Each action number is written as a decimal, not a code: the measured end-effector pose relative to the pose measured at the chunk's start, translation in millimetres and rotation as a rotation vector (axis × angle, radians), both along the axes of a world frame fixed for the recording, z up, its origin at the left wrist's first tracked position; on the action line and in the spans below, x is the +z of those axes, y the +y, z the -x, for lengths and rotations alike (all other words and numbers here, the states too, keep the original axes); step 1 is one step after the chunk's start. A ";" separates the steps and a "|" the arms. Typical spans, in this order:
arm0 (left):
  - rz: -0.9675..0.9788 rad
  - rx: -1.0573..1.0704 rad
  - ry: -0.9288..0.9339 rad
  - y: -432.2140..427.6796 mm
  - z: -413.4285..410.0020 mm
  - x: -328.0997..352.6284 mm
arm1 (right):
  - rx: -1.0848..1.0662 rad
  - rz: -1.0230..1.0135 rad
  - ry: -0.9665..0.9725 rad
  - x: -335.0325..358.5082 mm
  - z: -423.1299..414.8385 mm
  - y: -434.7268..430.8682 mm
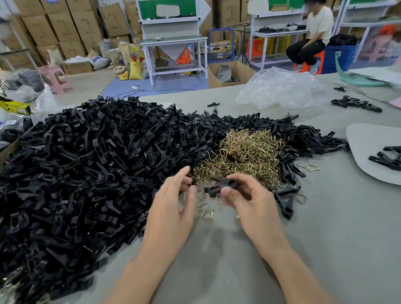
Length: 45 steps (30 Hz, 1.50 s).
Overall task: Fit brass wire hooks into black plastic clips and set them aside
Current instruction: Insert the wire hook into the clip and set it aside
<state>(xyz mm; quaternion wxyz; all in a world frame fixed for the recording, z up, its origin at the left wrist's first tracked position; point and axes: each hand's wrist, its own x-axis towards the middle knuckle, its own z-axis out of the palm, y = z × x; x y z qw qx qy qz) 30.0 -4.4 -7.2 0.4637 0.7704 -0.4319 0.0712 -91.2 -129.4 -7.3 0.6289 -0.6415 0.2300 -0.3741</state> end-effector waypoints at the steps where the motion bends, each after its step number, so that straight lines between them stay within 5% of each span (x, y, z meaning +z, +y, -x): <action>1: -0.073 0.106 -0.144 -4.4 -6.2 -0.4 | -0.045 -0.076 -0.052 1.3 1.2 -4.2; 4: -0.305 0.278 -0.489 -24.4 -22.0 0.1 | -0.101 -0.232 -0.141 4.1 5.3 -13.1; 7: -0.410 0.263 -0.628 -42.5 -26.9 -3.2 | -0.072 -0.286 -0.172 4.7 6.6 -13.6; 21: -0.394 0.241 -0.634 -36.7 -20.0 -4.4 | 0.393 -0.767 -0.417 20.5 11.7 -6.5; 23: -0.238 0.186 -0.421 -26.3 -12.6 -1.8 | 0.406 -0.802 -0.435 20.9 12.7 -8.0; 27: 0.184 0.024 0.467 -10.9 11.0 10.4 | 0.406 -0.849 -0.458 19.3 12.0 -11.4; 30: 0.315 -0.071 0.720 -7.3 18.3 20.3 | 0.379 -0.805 -0.436 18.5 8.5 -10.4; 35: 0.379 -0.187 0.959 -9.3 21.8 28.6 | 0.331 -0.640 -0.337 14.1 1.4 -6.9; 45: 0.280 -0.149 0.912 -4.9 17.1 26.7 | 0.307 -0.272 -0.153 8.7 -1.6 -3.0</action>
